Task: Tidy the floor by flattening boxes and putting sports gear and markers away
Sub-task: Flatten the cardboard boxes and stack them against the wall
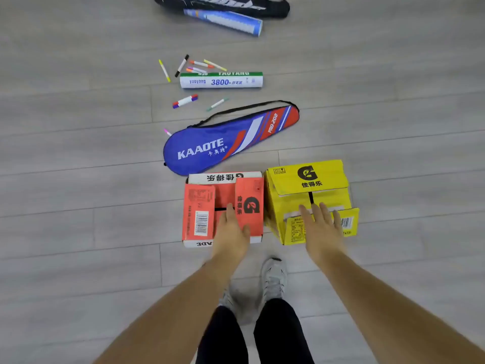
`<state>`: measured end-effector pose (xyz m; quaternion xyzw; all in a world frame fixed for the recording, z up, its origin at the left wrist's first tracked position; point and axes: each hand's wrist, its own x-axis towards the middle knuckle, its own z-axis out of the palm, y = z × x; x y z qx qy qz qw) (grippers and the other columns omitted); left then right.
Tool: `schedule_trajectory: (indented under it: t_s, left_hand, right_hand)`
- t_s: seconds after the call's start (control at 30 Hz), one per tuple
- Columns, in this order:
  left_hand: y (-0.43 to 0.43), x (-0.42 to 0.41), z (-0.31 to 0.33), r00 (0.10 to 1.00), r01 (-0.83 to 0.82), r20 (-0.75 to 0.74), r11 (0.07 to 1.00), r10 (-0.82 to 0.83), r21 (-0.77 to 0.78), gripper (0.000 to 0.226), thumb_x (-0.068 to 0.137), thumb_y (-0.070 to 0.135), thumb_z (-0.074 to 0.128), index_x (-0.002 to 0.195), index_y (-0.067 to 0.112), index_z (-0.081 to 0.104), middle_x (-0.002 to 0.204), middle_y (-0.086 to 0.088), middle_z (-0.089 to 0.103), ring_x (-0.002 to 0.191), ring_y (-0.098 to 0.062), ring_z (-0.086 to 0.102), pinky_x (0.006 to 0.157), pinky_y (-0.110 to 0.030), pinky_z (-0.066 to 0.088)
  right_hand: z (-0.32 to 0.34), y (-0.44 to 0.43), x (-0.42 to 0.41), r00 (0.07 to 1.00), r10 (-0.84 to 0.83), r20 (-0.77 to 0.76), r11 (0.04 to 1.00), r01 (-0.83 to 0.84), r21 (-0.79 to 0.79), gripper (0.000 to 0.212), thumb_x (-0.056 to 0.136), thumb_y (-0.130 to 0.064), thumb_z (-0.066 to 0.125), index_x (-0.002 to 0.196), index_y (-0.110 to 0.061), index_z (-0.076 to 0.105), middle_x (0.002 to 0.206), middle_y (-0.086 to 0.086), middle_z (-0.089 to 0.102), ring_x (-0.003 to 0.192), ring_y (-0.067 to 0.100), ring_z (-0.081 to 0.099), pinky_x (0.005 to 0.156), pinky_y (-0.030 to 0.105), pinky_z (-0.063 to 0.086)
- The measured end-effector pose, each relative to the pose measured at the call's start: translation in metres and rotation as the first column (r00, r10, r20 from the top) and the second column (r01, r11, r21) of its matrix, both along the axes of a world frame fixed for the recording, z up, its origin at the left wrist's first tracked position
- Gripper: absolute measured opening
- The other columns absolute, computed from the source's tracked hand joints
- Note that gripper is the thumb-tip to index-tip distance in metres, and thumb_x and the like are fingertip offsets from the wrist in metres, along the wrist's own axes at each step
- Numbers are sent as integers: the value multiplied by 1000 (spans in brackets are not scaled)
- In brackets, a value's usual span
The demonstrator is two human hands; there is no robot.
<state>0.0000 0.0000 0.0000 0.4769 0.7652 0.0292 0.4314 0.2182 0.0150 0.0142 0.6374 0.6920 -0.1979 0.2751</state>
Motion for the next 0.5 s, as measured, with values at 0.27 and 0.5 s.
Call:
schedule_trajectory:
  t_s: [0.27, 0.5]
  left_hand:
    - [16, 6, -16, 972, -224, 48, 971, 228, -84, 16, 97, 20, 53, 109, 16, 63, 97, -5, 71, 76, -20, 60, 66, -27, 43]
    - [14, 9, -16, 985, -145, 82, 983, 155, -109, 19, 98, 16, 51, 106, 14, 68, 90, -7, 70, 73, -22, 61, 62, -26, 45]
  right_hand:
    - [-21, 8, 22, 1000, 20, 9, 999, -20, 45, 29, 93, -33, 57, 119, -22, 61, 117, 4, 57, 116, 28, 52, 111, 47, 25]
    - [-3, 8, 10, 999, -37, -27, 996, 39, 75, 18, 95, -25, 56, 106, -17, 68, 103, 5, 57, 94, 30, 60, 78, 38, 45]
